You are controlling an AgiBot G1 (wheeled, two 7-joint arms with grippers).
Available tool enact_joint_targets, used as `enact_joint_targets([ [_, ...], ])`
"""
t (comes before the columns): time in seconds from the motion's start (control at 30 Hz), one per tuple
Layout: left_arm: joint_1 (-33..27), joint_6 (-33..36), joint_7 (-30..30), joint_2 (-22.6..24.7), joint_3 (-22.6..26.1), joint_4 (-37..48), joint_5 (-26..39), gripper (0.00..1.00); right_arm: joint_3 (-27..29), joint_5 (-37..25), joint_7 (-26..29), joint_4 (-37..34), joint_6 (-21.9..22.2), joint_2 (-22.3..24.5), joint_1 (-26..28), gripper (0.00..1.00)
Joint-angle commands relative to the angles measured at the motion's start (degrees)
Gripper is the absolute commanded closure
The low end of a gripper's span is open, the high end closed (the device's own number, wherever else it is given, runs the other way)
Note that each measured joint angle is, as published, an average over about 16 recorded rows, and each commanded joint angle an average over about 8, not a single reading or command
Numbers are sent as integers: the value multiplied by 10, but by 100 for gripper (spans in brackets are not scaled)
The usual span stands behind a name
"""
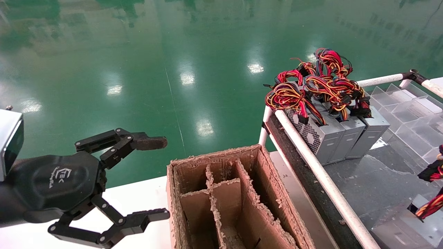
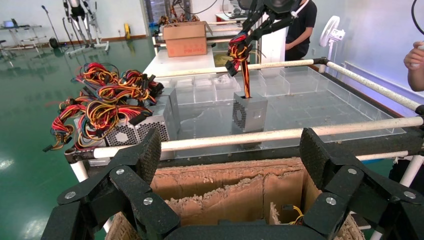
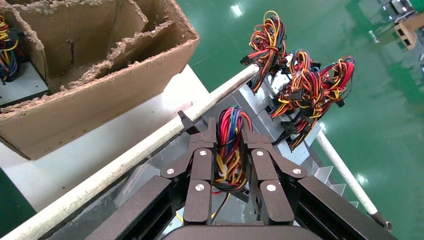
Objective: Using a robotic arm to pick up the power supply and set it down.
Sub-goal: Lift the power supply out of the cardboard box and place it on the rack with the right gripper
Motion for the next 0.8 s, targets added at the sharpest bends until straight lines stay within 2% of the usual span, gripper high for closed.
enact_joint_targets([
  [0.03, 0, 0, 0, 0, 0, 0, 0, 0, -20, 9, -8, -3, 7, 4, 4, 100],
  [0.23, 0, 0, 0, 0, 0, 0, 0, 0, -70, 47, -44, 5, 66, -6, 10, 100],
  [0.5, 0, 0, 0, 0, 0, 0, 0, 0, -106, 99, -118, 24, 186, -42, 17, 100],
  [0.6, 0, 0, 0, 0, 0, 0, 0, 0, -115, 113, -142, 29, 203, -55, 13, 100],
  [0.8, 0, 0, 0, 0, 0, 0, 0, 0, -122, 118, -164, 30, 209, -77, 8, 100],
])
